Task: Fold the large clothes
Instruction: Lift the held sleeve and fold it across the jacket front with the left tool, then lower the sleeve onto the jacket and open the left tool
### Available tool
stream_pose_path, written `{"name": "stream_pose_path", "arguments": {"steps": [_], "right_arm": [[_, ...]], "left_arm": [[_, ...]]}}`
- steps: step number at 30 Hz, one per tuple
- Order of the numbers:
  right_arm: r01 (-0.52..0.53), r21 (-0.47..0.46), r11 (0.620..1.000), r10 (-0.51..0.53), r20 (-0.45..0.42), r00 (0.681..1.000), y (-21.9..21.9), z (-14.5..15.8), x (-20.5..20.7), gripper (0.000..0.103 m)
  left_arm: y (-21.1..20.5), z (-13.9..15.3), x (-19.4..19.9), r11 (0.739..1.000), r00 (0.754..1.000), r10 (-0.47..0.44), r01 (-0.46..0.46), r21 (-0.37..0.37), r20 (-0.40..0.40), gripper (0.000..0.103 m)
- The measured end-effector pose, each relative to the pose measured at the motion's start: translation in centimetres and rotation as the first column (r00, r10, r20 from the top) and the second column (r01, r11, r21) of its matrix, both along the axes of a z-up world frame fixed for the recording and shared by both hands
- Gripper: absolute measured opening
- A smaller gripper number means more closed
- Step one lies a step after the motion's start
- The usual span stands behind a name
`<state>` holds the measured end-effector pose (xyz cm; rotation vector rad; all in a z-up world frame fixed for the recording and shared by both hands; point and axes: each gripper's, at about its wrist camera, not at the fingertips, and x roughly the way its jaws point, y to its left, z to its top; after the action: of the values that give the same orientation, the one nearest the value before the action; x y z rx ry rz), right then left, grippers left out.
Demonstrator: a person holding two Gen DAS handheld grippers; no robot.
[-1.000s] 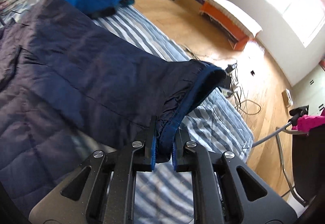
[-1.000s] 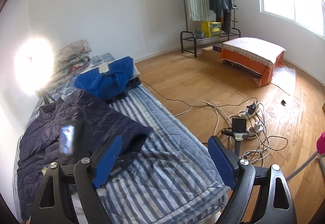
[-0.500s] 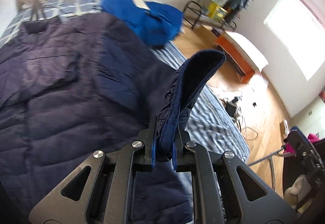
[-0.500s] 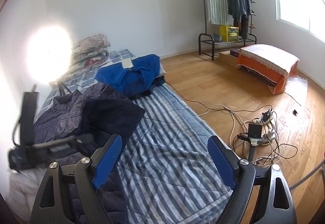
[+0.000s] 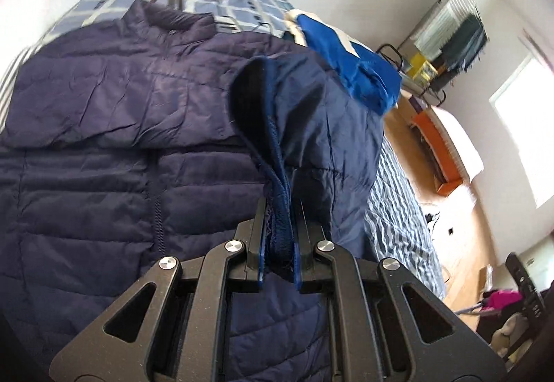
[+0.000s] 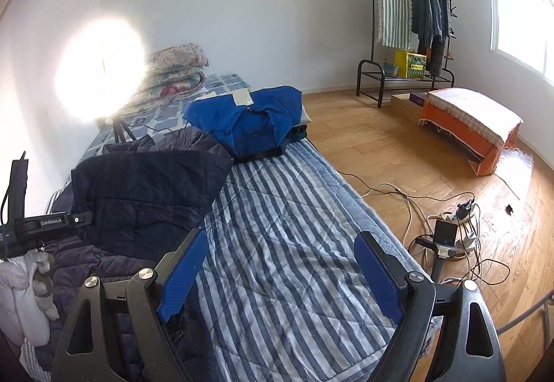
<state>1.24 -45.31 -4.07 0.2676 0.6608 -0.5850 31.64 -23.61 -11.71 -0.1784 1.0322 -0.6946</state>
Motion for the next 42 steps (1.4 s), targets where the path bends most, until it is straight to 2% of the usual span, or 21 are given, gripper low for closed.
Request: {"name": "stream_pose_path", "arguments": {"steps": [3, 7, 20, 24, 31, 35, 37, 38, 40, 41, 42], "right_arm": [[-0.004, 0.001, 1.0, 0.004, -0.007, 1.0, 0.3, -0.1, 0.3, 0.088], [-0.016, -0.008, 1.0, 0.015, -0.017, 1.0, 0.7, -0.2, 0.7, 0.088], [-0.042, -0.021, 0.999, 0.041, -0.044, 0.998, 1.4, -0.7, 1.2, 0.088], [-0.068, -0.032, 0.997, 0.065, -0.063, 0.996, 1.8, -0.9, 1.7, 0.088], [-0.122, -0.042, 0.992, 0.118, -0.087, 0.989, 3.3, -1.3, 3.2, 0.088], [-0.15, -0.034, 0.988, 0.146, -0.095, 0.985, 4.1, -1.6, 4.1, 0.088], [-0.163, -0.03, 0.986, 0.16, -0.095, 0.983, 4.5, -1.6, 4.4, 0.088], [-0.166, -0.032, 0.986, 0.163, -0.095, 0.982, 4.6, -1.7, 4.4, 0.088], [-0.173, -0.035, 0.984, 0.17, -0.094, 0.981, 4.9, -1.6, 4.5, 0.088], [-0.176, -0.036, 0.984, 0.172, -0.094, 0.98, 5.0, -1.6, 4.5, 0.088], [-0.179, -0.038, 0.983, 0.175, -0.096, 0.98, 5.2, -1.6, 4.5, 0.088]], "left_arm": [[1.8, -0.2, 1.3, 0.999, 0.999, 0.042, -0.043, -0.028, -0.016, 0.009], [4.5, 0.3, 2.9, 0.994, 0.994, 0.107, -0.107, -0.04, 0.011, 0.009], [11.2, -1.7, 10.4, 0.962, 0.961, 0.272, -0.272, -0.007, 0.051, 0.009], [13.4, -3.4, 13.6, 0.939, 0.937, 0.343, -0.344, -0.001, 0.064, 0.009], [17.0, -8.2, 18.7, 0.904, 0.905, 0.423, -0.424, 0.048, 0.038, 0.009], [18.3, -10.1, 19.3, 0.896, 0.898, 0.439, -0.44, 0.062, 0.031, 0.009], [18.7, -10.9, 19.3, 0.903, 0.905, 0.425, -0.425, 0.068, 0.018, 0.01], [18.8, -11.2, 19.2, 0.906, 0.909, 0.416, -0.416, 0.08, 0.02, 0.011], [19.1, -11.4, 19.3, 0.907, 0.912, 0.411, -0.41, 0.097, 0.007, 0.031], [19.4, -11.4, 19.4, 0.905, 0.909, 0.416, -0.415, 0.092, 0.009, 0.035], [19.7, -11.2, 19.4, 0.9, 0.904, 0.427, -0.426, 0.093, 0.012, 0.044]]}}
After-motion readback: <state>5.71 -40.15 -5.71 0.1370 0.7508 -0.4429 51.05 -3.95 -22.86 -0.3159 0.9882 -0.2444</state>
